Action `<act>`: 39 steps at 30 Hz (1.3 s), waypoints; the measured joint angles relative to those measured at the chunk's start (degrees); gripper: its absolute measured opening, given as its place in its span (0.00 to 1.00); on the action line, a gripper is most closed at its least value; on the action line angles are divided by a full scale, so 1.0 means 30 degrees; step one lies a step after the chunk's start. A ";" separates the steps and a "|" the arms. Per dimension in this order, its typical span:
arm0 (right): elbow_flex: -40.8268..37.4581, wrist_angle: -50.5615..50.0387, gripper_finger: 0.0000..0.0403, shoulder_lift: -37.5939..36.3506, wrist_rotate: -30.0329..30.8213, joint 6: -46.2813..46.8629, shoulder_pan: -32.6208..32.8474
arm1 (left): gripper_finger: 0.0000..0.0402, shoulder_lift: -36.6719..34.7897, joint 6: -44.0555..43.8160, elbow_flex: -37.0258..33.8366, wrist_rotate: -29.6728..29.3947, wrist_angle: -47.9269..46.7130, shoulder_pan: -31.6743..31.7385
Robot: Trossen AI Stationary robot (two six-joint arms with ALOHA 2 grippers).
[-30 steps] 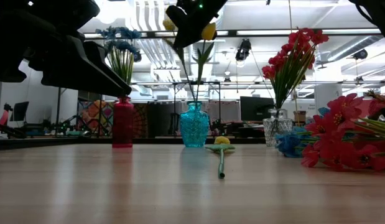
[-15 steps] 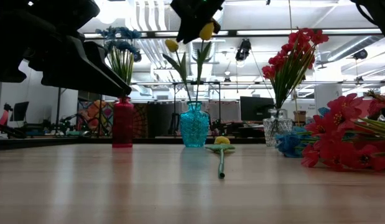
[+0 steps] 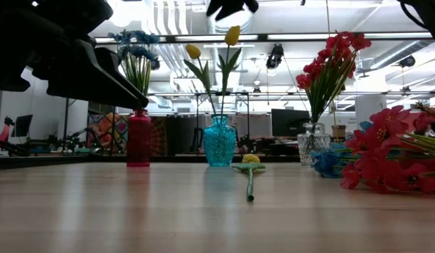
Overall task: Sort flowers into vase by color
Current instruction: Put the bottom blue flower into the red vase
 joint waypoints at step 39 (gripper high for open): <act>-1.6800 -0.7040 0.48 -0.5778 -0.1334 1.5161 1.5236 | 0.43 0.0015 -0.5011 0.4962 0.3785 -0.7861 -0.0157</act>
